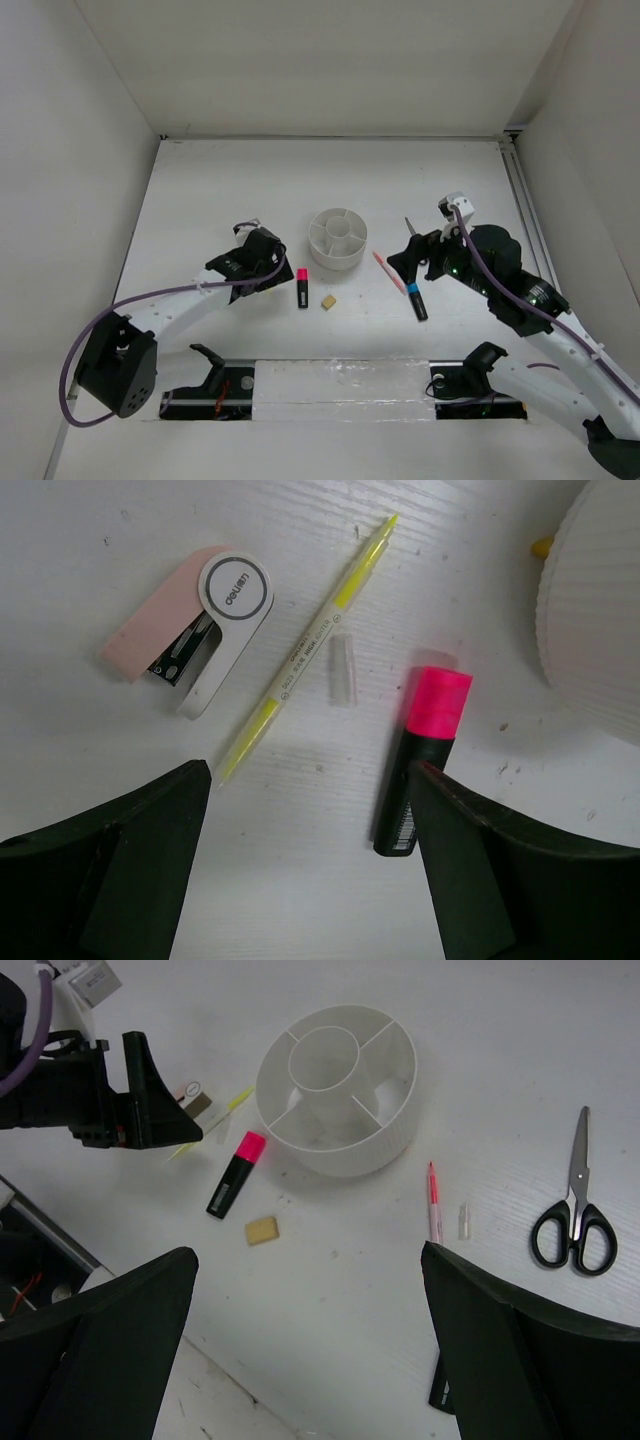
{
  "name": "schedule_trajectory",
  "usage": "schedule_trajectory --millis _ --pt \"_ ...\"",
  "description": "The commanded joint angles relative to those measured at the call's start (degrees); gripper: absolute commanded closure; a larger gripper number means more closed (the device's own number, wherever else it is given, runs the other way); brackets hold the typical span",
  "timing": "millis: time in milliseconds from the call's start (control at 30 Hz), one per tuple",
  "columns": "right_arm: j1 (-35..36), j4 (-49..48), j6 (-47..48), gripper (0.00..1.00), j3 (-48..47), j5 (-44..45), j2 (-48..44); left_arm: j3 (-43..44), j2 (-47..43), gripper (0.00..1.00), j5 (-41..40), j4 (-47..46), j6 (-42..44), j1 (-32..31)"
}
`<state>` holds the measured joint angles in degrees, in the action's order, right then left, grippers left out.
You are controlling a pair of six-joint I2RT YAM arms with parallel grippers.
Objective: Sort the stationery into containers
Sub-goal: Pick up the pen from the center of the board.
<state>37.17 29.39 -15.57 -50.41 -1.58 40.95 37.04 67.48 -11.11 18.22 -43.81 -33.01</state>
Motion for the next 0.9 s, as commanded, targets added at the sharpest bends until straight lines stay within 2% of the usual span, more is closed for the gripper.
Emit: schedule_trajectory --millis 0,133,767,867 --pt "0.45 -4.34 -0.95 0.00 -0.21 -1.67 -0.52 -0.03 1.15 0.25 -1.28 -0.99 -0.84 -0.12" --pt "0.98 -4.34 -1.48 0.00 0.32 -1.67 -1.05 -1.08 1.69 0.31 -1.80 -0.99 -1.36 -0.12" --pt "0.98 -3.72 -2.53 0.00 0.32 -1.14 -3.42 -2.85 6.52 0.30 -2.07 -3.63 -1.36 -0.12" --pt "0.98 -3.72 -2.53 0.00 0.32 -1.14 -3.42 -2.85 7.14 0.35 -1.37 -4.15 -0.75 -0.12"
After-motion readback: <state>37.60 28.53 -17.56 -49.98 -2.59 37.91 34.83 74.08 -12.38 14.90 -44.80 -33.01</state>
